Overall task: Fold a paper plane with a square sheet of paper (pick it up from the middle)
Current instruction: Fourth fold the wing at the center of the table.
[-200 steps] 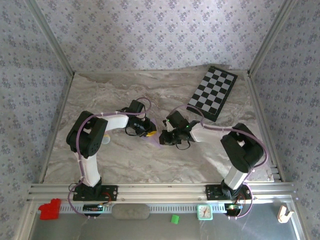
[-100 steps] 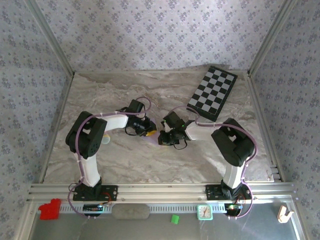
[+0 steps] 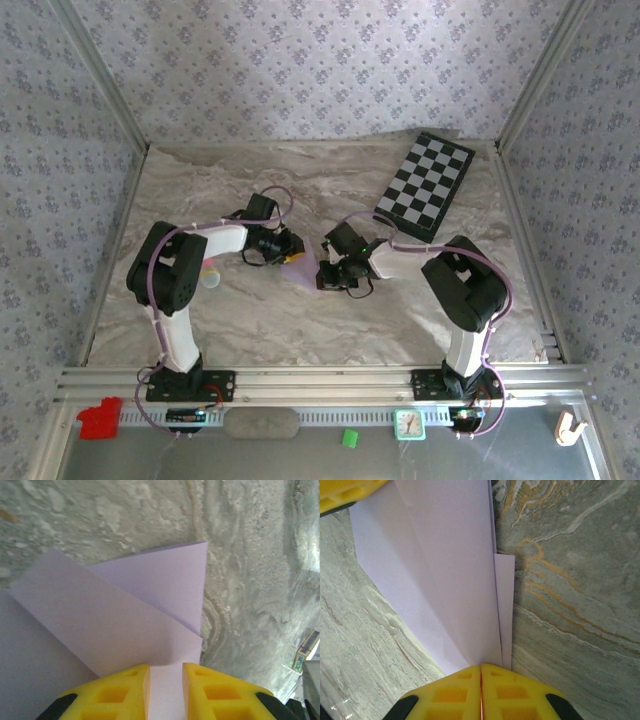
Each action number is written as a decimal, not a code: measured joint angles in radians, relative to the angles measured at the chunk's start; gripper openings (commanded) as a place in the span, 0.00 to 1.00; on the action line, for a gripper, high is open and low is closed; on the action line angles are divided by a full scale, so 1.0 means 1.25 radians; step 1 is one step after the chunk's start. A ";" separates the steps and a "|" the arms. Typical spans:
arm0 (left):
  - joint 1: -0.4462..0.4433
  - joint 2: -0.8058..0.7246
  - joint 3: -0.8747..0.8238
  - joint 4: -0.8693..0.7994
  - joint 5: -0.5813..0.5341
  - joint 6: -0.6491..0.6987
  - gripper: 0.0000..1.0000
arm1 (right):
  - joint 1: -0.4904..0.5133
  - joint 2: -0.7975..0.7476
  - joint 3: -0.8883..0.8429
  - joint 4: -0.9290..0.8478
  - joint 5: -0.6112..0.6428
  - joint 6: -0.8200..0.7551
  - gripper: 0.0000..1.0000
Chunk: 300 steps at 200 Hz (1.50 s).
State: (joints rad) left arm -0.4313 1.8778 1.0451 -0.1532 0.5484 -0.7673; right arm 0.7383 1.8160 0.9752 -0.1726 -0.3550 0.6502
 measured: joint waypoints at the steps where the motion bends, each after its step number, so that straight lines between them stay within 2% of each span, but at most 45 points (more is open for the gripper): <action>1: 0.000 0.001 0.000 0.000 0.000 0.001 0.24 | 0.000 0.000 0.000 0.000 0.000 0.000 0.08; 80: 0.023 0.020 0.013 -0.016 -0.008 0.048 0.23 | 0.000 0.003 0.009 -0.018 0.006 0.003 0.07; 144: 0.069 0.072 0.101 -0.090 -0.004 0.101 0.22 | 0.000 0.003 0.007 -0.001 0.024 0.017 0.07; 227: 0.149 0.090 0.189 -0.131 -0.130 0.155 0.23 | 0.000 0.002 0.003 0.006 0.024 0.034 0.07; 261: 0.121 -0.027 0.130 -0.108 -0.134 0.118 0.22 | 0.000 -0.005 -0.005 0.013 0.018 0.047 0.08; 282: 0.073 -0.106 0.074 -0.061 -0.111 0.071 0.20 | -0.001 -0.014 -0.020 0.022 0.006 0.066 0.08; 300: 0.029 -0.121 0.027 -0.004 -0.081 0.027 0.18 | -0.001 -0.035 -0.048 0.029 -0.004 0.094 0.09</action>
State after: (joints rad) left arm -0.3946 1.7264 1.0794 -0.1585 0.4465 -0.7330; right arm 0.7376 1.7718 0.9154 -0.1364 -0.3595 0.7673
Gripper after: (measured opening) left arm 0.190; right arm 0.084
